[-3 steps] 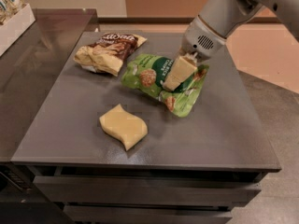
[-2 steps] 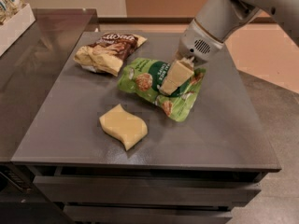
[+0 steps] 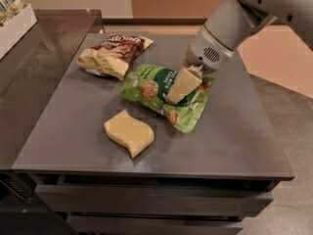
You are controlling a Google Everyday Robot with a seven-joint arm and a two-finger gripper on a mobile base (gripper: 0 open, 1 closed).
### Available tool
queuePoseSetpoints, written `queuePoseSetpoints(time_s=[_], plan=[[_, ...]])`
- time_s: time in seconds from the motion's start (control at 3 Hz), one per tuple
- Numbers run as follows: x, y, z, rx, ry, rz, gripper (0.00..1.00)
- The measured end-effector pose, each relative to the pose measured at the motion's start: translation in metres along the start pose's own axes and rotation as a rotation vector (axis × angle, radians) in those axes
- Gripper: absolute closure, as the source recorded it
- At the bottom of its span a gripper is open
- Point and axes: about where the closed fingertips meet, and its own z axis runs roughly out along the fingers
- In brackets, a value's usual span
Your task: Move green rice chip bag near sponge
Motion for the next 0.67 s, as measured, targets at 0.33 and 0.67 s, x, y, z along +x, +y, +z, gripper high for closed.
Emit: queuePoseSetpoints(time_s=[0.33,0.67], plan=[[-0.0014,-0.0006,0.0014,0.001,-0.001,-0.002,0.13],[-0.0026,-0.0009,0.0028,0.001,-0.002,-0.003,0.00]])
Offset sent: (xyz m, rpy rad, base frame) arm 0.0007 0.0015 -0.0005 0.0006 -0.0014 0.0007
